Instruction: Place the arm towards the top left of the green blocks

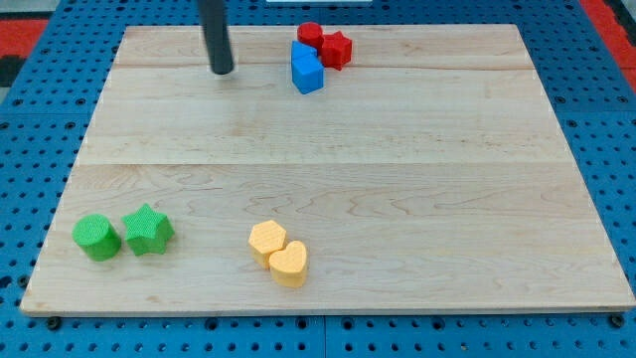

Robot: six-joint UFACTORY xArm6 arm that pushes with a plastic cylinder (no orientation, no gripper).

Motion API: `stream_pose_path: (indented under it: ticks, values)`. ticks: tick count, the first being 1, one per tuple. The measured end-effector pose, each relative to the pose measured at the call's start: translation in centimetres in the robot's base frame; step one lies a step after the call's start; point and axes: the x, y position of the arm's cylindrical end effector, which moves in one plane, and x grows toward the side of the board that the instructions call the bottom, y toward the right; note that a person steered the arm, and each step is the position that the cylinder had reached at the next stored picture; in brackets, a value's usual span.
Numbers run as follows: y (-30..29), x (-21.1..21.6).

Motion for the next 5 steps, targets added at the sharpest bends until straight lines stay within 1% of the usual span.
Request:
stream_pose_path:
  ticks: [1,3,5]
  values:
    - [-1.8,0.1]
    - [-2.0,0.1]
    - [-2.7,7.8]
